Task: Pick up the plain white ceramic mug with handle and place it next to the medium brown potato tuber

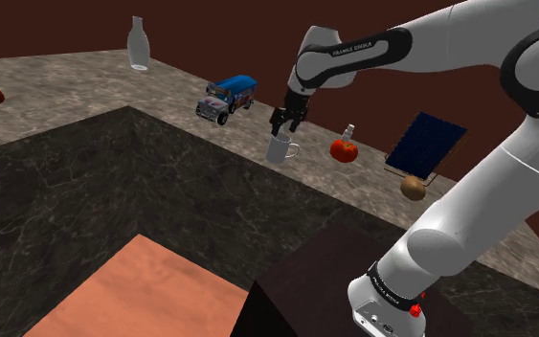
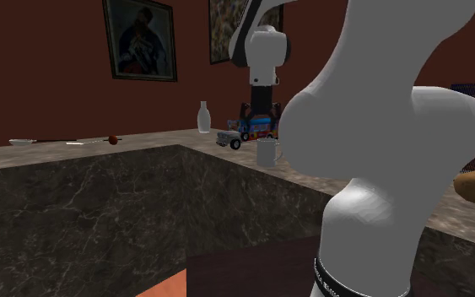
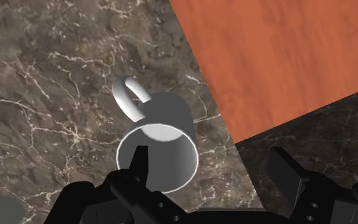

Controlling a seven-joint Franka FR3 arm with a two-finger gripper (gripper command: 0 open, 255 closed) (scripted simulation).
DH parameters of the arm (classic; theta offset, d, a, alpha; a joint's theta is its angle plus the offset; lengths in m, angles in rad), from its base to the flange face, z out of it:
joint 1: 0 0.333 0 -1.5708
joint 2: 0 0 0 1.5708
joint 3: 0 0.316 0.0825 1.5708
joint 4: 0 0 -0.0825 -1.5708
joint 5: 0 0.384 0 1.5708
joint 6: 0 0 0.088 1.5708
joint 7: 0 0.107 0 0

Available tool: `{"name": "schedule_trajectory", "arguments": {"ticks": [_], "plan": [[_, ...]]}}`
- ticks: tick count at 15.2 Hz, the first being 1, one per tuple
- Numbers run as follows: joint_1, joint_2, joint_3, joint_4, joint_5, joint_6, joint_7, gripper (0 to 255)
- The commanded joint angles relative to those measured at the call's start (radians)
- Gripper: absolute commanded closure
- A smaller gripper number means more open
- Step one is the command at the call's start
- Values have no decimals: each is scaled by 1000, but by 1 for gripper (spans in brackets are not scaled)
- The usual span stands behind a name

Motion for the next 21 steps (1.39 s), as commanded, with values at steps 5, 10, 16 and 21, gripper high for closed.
{"name": "schedule_trajectory", "arguments": {"ticks": [5, 10, 16, 21], "plan": [[-2, 120, -2, 48, 2, 76, -4, 0], [-2, 157, -2, 27, 3, 134, -5, 0], [-2, 157, -2, 27, 3, 134, -5, 0], [-2, 157, -2, 27, 3, 133, -5, 255]]}}
